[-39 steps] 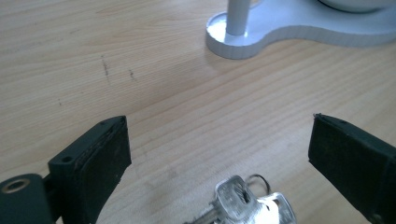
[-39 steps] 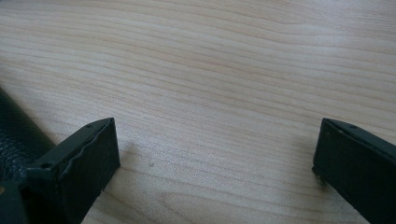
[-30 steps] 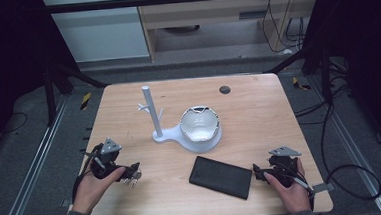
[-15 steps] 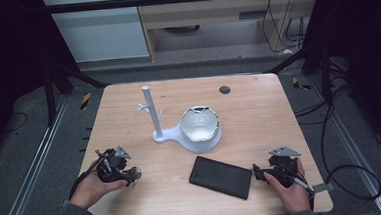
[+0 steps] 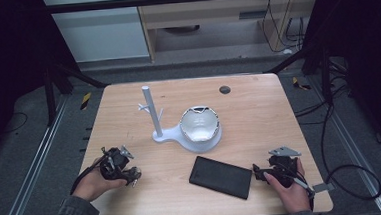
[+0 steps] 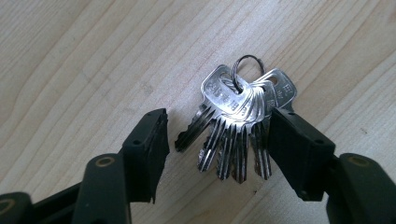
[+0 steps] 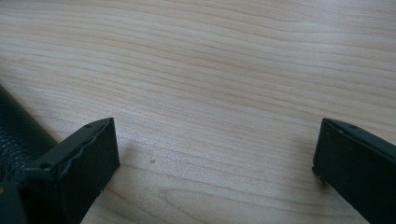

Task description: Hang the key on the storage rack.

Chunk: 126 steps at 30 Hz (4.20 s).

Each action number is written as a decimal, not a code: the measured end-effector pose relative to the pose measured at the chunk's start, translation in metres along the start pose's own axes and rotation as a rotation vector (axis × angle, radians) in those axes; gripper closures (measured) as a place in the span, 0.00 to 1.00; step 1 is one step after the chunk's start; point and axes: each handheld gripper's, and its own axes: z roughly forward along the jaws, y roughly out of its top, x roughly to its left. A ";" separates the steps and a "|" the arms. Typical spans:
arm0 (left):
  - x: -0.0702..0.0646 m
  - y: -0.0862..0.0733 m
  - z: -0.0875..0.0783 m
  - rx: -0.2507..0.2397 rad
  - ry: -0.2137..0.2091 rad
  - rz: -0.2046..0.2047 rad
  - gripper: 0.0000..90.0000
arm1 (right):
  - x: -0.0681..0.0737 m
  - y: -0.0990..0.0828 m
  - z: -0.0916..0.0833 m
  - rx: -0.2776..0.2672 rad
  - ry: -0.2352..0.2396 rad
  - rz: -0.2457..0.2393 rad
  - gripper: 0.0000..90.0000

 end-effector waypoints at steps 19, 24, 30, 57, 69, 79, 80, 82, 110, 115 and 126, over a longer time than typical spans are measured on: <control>0.001 0.009 0.001 0.004 -0.068 -0.008 0.67 | 0.001 0.000 0.000 0.000 0.000 -0.002 0.00; -0.001 0.009 0.000 0.031 -0.048 -0.030 0.88 | 0.002 0.000 0.000 0.000 -0.001 -0.004 0.00; 0.000 0.007 -0.001 0.044 -0.059 -0.043 0.92 | 0.003 0.000 0.000 0.000 0.002 -0.001 0.00; 0.009 0.049 -0.100 -0.067 0.022 0.001 0.93 | 0.003 0.000 0.000 0.001 0.001 -0.003 0.00; 0.011 0.086 -0.143 -0.097 0.068 0.032 0.93 | 0.003 0.000 0.001 0.001 0.002 -0.005 0.00; 0.013 0.093 -0.157 -0.108 0.075 0.042 0.93 | 0.003 0.001 0.001 0.002 0.002 -0.008 0.00; 0.013 0.094 -0.158 -0.109 0.076 0.040 0.93 | 0.003 0.001 0.001 0.003 0.002 -0.010 0.00; 0.013 0.095 -0.159 -0.102 0.083 0.048 0.93 | 0.003 0.001 0.001 0.002 0.002 -0.008 0.00; 0.017 0.117 -0.179 -0.094 0.122 0.044 0.93 | 0.003 0.001 0.001 0.001 0.001 -0.008 0.00; 0.017 0.120 -0.180 -0.091 0.129 0.046 0.93 | 0.003 0.001 0.001 0.001 0.001 -0.007 0.00; 0.016 0.127 -0.184 -0.104 0.140 0.045 0.93 | 0.003 0.001 0.001 0.001 0.001 -0.008 0.00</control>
